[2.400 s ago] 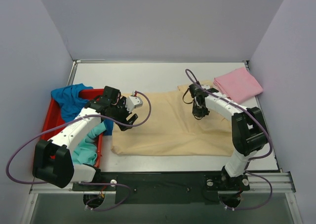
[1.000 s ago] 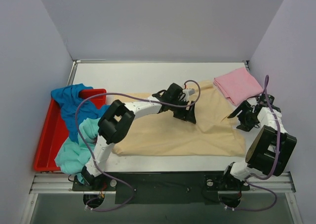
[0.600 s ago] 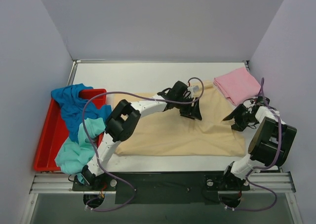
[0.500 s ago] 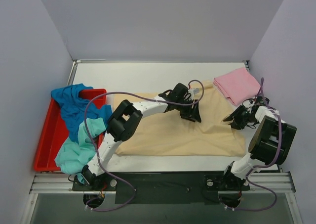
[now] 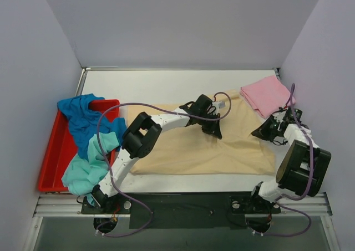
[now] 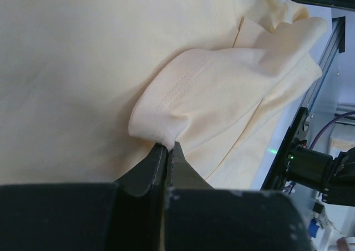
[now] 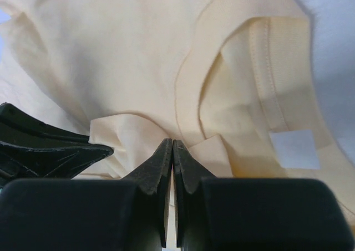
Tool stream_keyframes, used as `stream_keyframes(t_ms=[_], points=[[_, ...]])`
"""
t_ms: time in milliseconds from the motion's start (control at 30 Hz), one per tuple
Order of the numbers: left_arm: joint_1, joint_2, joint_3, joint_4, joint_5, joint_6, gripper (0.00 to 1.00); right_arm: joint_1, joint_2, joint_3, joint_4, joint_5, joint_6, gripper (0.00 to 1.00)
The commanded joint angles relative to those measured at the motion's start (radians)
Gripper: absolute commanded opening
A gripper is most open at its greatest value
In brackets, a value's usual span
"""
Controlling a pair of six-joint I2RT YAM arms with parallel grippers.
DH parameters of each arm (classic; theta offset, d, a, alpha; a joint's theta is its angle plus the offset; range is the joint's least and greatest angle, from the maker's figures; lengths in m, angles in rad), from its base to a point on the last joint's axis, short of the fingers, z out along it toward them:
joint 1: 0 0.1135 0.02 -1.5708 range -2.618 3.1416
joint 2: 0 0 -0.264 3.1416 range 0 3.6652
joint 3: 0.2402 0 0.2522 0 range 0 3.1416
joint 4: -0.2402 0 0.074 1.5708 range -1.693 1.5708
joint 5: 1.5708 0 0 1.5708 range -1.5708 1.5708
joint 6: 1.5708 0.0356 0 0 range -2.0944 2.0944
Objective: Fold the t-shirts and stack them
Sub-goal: Fold the flattened tshirt in 1/3 of the way
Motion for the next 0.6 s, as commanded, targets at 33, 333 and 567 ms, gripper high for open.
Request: stream_keyframes(t_ms=[33, 333, 567], points=[[-0.003, -0.135, 0.016, -0.013, -0.059, 0.149, 0.0, 0.009, -0.155, -0.064, 0.156, -0.026, -0.02, 0.0], [-0.005, -0.113, 0.014, -0.027, -0.044, 0.158, 0.0, -0.03, -0.048, 0.04, -0.127, 0.124, 0.034, 0.46], [-0.017, -0.107, 0.002, -0.019, -0.033, 0.149, 0.0, -0.072, -0.009, -0.015, -0.104, 0.049, 0.043, 0.64]])
